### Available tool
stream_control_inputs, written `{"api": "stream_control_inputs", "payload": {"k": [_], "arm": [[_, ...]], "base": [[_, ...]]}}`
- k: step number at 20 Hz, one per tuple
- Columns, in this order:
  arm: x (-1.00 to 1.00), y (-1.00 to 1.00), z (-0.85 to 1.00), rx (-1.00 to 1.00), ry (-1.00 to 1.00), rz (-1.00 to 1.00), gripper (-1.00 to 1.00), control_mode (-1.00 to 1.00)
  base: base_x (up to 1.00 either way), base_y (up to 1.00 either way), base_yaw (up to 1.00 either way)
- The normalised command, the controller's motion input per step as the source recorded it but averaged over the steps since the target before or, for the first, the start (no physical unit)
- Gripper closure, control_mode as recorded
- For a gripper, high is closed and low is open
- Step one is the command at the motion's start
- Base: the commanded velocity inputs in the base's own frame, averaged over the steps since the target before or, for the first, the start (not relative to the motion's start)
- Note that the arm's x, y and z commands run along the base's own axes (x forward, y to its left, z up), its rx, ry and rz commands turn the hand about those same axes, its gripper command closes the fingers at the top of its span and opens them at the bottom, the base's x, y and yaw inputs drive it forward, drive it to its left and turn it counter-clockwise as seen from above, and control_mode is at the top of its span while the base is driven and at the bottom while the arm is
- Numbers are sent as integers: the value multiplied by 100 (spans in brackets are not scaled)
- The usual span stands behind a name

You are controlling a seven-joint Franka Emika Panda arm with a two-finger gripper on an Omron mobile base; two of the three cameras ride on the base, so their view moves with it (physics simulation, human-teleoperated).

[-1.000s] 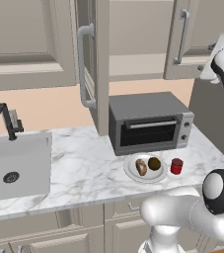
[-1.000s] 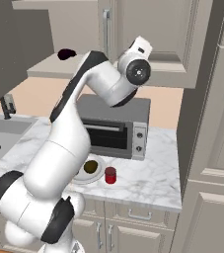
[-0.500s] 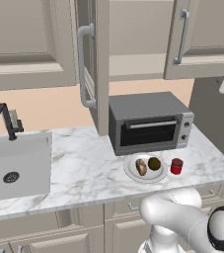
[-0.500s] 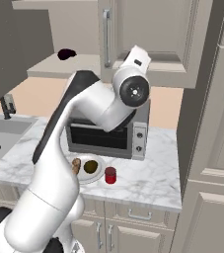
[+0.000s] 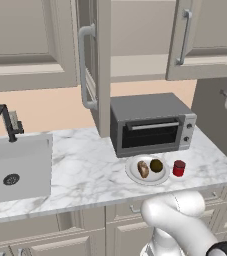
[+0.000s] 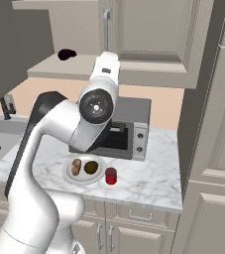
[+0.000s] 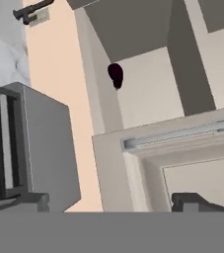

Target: Pick the avocado and bread from the counter and place them on the plate. Then pick the jam from the cabinet and place it next to the plate. Lastly close the cabinet door.

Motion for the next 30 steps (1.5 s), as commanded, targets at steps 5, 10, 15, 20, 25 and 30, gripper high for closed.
{"api": "stream_control_inputs", "payload": {"k": [5,10,15,20,25,30], "arm": [[-20,50,0,-25,17,-11,-100,-100],[-35,43,0,-21,10,-11,-100,-100],[-48,36,0,-17,0,-10,-100,-100],[-25,45,-5,-23,4,-7,-100,-100],[-18,45,-3,-19,1,-6,-100,-100],[-43,24,0,-7,-12,-3,-100,-100]], "base": [[0,0,0],[0,0,0],[0,0,0],[0,0,0],[0,0,0],[0,0,0]]}}
